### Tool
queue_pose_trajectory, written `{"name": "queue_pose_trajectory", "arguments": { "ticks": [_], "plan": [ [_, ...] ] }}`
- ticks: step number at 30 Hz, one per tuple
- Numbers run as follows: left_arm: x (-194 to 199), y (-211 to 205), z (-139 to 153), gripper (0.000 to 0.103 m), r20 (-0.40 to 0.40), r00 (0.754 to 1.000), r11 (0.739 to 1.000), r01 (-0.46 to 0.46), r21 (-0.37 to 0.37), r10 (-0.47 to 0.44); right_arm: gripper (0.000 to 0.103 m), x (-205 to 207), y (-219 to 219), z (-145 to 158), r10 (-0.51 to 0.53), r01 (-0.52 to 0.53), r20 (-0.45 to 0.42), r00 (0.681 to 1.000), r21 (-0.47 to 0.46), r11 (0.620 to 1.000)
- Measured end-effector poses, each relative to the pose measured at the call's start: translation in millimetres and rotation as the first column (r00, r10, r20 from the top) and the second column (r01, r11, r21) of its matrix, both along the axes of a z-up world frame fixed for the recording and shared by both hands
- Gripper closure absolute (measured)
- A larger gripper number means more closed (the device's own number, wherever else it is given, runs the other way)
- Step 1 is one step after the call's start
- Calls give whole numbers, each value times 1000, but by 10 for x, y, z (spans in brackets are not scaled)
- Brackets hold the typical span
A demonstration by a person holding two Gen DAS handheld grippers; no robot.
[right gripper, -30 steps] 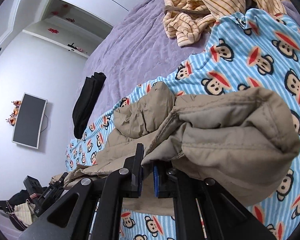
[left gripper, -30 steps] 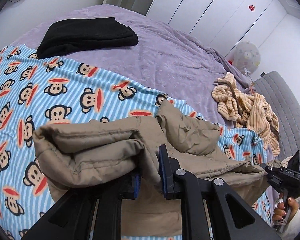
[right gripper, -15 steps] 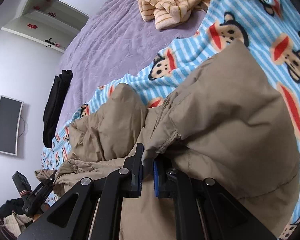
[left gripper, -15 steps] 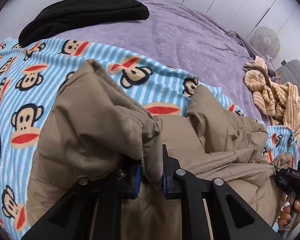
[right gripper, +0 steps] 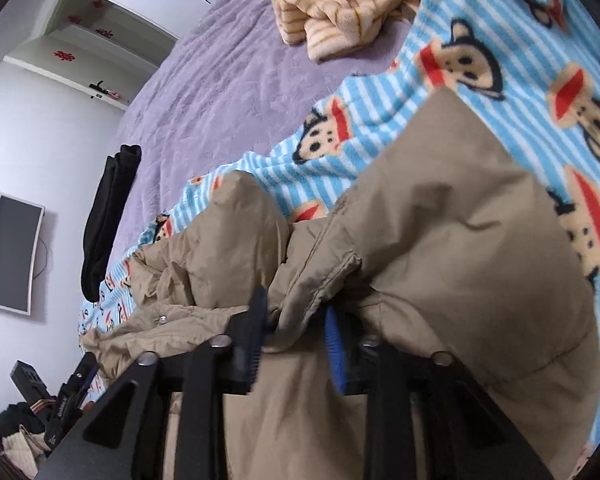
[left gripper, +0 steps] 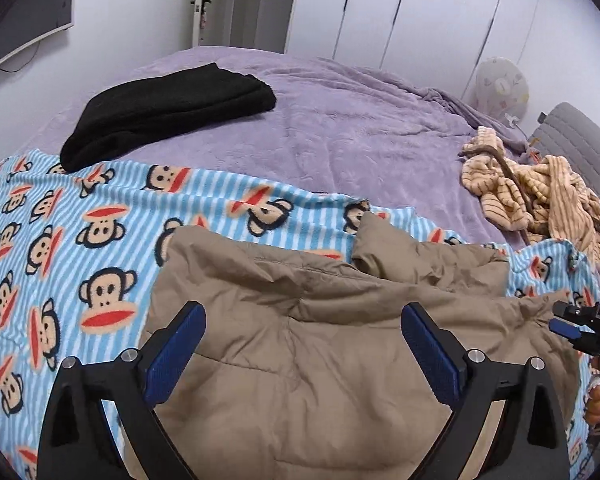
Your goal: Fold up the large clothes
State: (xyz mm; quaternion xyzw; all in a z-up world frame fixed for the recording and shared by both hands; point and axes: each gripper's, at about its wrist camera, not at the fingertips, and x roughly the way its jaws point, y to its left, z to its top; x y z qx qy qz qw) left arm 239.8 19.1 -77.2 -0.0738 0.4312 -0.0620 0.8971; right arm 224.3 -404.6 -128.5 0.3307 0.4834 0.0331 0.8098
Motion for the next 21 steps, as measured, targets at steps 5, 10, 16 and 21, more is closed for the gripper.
{"name": "queue_pose_trajectory", "arguments": {
  "ticks": [5,10,16,21],
  "plan": [
    [148,-517,-324,55,-94,980,984,173,-53,-177,78,-54,343,48,174,-172,25,984,-61,983],
    [271,-961,-661,56,-75,975,975,212,71,-207,83,177,776,-353,260,-260,-19,966,-116,959],
    [625,-937,-881,56,-122,977,982,181,56,-173,96,474,778,-644,242,-244,-31,970,-130,961],
    [643,-731,-702,56,-98,982,975,176,139,-164,100,617,676,-678,245,-250,-68,967,-80,965]
  ]
}}
